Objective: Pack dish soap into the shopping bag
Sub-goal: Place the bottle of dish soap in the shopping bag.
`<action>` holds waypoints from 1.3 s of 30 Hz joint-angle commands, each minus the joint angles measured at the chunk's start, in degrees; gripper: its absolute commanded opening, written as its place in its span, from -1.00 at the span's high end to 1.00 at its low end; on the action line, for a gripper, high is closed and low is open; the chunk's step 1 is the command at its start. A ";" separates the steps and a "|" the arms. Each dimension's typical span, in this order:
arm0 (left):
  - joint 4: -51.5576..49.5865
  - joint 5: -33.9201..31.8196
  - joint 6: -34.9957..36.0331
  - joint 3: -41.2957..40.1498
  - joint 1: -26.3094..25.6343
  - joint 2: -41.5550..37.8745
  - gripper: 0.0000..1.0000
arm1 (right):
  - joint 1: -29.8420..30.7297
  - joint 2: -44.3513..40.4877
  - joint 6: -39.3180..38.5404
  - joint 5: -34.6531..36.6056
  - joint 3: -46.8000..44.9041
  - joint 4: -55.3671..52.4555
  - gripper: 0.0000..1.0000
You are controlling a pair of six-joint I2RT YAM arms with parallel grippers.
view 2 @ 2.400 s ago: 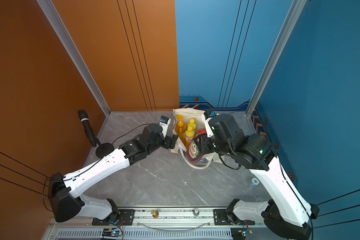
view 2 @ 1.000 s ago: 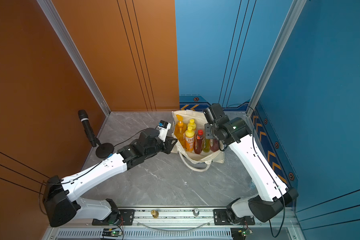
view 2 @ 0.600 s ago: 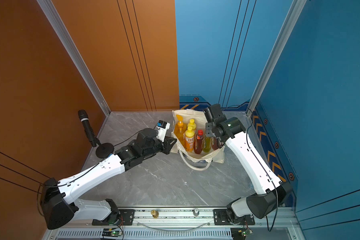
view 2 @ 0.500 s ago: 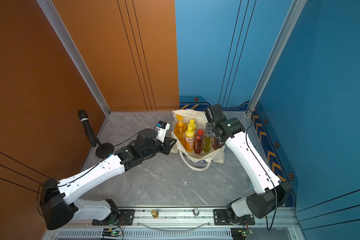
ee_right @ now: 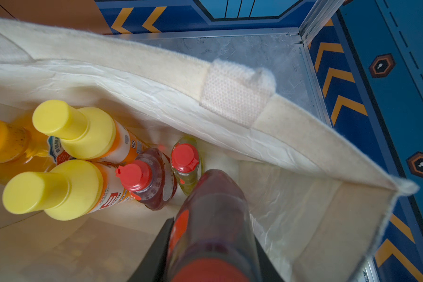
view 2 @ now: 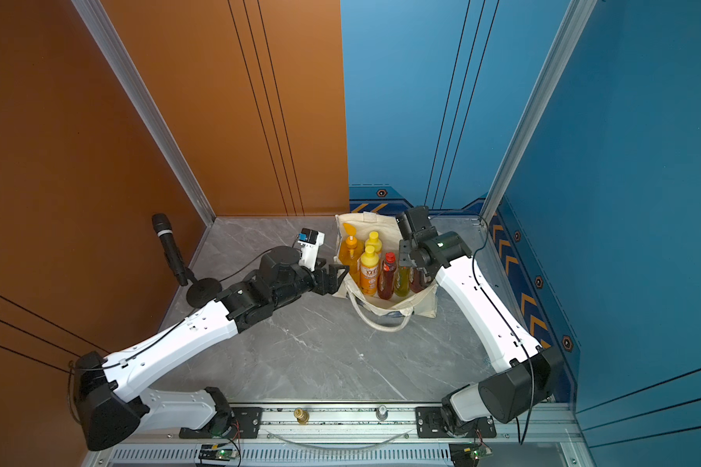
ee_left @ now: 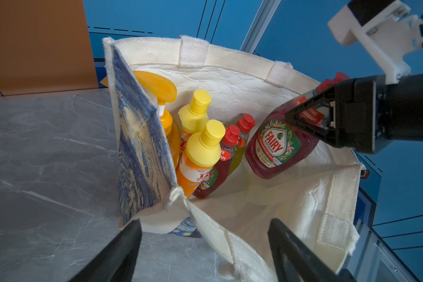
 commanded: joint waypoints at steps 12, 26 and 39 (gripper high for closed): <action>-4.60 0.34 1.27 1.81 -0.16 5.84 -0.08 | -1.47 -2.74 1.09 4.00 -4.12 7.62 0.87; -2.68 5.15 -0.57 -0.34 -0.68 3.91 0.91 | -2.54 -6.48 1.32 5.89 -13.66 15.88 0.91; -0.10 6.31 -1.10 -1.28 -1.10 0.36 1.00 | -3.51 -5.11 1.56 5.41 -18.69 21.37 0.93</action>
